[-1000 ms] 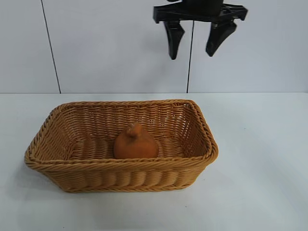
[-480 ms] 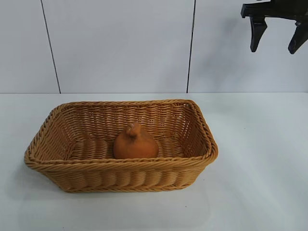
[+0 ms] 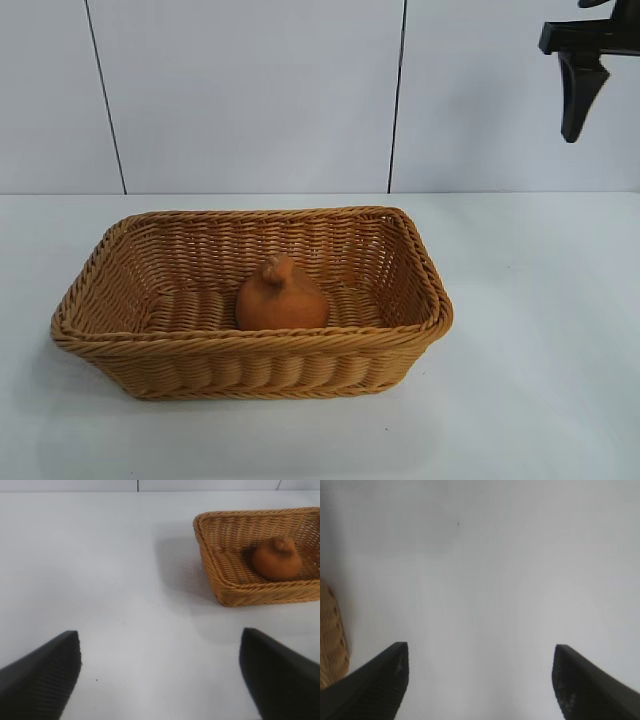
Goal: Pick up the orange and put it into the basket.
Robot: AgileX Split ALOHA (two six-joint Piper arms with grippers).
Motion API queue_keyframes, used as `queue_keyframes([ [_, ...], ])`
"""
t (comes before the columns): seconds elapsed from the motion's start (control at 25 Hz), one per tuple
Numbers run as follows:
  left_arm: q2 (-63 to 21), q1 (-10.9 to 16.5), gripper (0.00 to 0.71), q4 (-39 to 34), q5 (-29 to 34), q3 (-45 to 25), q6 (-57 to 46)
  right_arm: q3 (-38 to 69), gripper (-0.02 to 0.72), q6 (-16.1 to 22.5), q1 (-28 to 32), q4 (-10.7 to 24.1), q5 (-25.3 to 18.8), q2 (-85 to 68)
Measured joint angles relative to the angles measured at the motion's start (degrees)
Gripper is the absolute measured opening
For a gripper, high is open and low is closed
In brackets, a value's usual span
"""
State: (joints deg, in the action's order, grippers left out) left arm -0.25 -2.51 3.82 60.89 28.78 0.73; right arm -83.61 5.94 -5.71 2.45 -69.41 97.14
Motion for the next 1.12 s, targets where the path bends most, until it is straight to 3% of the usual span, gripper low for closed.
queue_keyframes([
  [0.36, 0.0, 0.0, 0.615, 0.0, 0.0, 0.0, 0.0, 27.4, 0.546, -3.1, 0.0, 0.0, -0.2, -29.8],
  [0.6, 0.0, 0.0, 0.615, 0.0, 0.0, 0.0, 0.0, 43.8, 0.546, -5.9, 0.0, 0.0, 7.8, -49.5],
  [0.76, 0.0, 0.0, 0.615, 0.0, 0.0, 0.0, 0.0, 52.6, 0.546, -6.3, 0.0, -0.4, 8.9, -62.2],
  [1.12, 0.0, 0.0, 0.615, 0.0, 0.0, 0.0, 0.0, 55.5, 0.546, -6.5, 0.0, -1.2, 10.7, -81.9],
])
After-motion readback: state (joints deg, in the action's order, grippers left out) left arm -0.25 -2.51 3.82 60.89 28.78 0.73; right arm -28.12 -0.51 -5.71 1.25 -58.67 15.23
